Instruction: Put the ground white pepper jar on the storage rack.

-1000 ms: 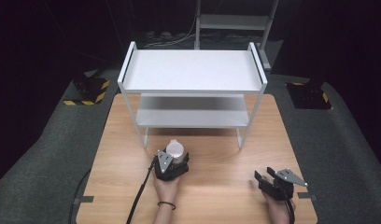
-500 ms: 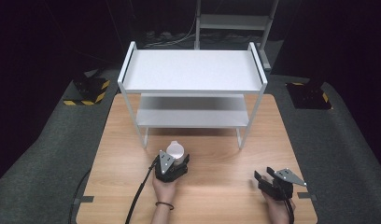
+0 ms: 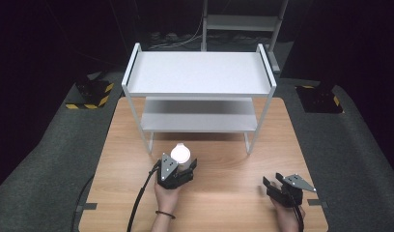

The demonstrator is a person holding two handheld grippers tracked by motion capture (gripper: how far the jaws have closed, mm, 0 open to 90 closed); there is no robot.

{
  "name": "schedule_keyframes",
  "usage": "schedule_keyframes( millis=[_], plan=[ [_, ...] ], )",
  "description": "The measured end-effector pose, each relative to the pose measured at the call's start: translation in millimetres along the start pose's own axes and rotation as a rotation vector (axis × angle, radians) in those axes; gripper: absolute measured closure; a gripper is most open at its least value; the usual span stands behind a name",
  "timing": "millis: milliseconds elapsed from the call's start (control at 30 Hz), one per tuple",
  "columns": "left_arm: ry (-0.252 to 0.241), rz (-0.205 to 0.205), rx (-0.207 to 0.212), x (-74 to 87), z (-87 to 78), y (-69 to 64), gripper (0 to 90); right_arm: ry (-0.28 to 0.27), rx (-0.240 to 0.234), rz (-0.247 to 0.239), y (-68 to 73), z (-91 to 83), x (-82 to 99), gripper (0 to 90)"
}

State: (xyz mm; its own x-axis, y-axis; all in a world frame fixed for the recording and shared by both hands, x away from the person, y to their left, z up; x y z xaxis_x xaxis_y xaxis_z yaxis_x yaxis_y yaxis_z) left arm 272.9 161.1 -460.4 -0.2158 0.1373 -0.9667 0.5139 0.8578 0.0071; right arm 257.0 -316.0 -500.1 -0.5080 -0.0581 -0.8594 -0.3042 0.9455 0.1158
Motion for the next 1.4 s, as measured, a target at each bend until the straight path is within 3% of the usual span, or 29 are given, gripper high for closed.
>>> schedule_keyframes(
  millis=[33, 133, 167, 467, 600, 867, 1267, 1400],
  plan=[
    [-0.009, -0.009, 0.016, -8.5, -3.8, 2.3, 31.0, -0.002, -0.001, 0.0, -0.2, -0.1, 0.2, 40.3],
    [-0.009, -0.006, 0.019, -16.1, -6.7, 2.5, 31.0, -0.003, -0.001, -0.001, -0.2, -0.2, 0.3, 40.3],
    [-0.005, 0.005, 0.017, -25.9, -9.4, 2.2, 31.0, -0.002, 0.0, 0.0, -0.2, -0.1, 0.2, 40.2],
    [-0.01, 0.011, 0.024, -53.7, -14.3, 4.0, 31.0, -0.002, -0.004, 0.0, -0.7, -0.2, 0.2, 40.3],
    [-0.03, -0.004, 0.016, -63.8, -15.0, 6.2, 31.0, -0.002, -0.007, 0.0, -0.8, -0.1, 0.1, 40.2],
    [-0.051, -0.029, 0.003, -81.1, -8.6, 12.6, 31.0, -0.002, -0.01, 0.001, -1.3, -0.1, 0.0, 40.0],
    [-0.048, -0.002, -0.029, -106.8, 2.5, 21.2, 30.9, -0.006, -0.019, 0.014, -3.9, -0.5, 0.4, 39.9],
    [-0.042, 0.026, -0.043, -112.3, 15.4, 26.2, 30.9, -0.015, -0.014, 0.023, -3.8, -1.2, 1.3, 39.9]
  ],
)
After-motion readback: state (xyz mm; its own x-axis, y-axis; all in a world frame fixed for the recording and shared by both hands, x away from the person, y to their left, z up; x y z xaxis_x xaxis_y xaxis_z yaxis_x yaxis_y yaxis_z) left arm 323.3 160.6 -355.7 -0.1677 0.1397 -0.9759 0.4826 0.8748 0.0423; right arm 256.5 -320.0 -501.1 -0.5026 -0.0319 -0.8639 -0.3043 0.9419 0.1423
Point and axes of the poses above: each handheld gripper's, and its own axes: z roughly forward along the jaws, x roughly out of its underside, y roughly to its left, the point moved 5 cm from there along z, roughly forward along the jaws, and after that the axes turned 4 degrees about z, right-handed, at the moved point
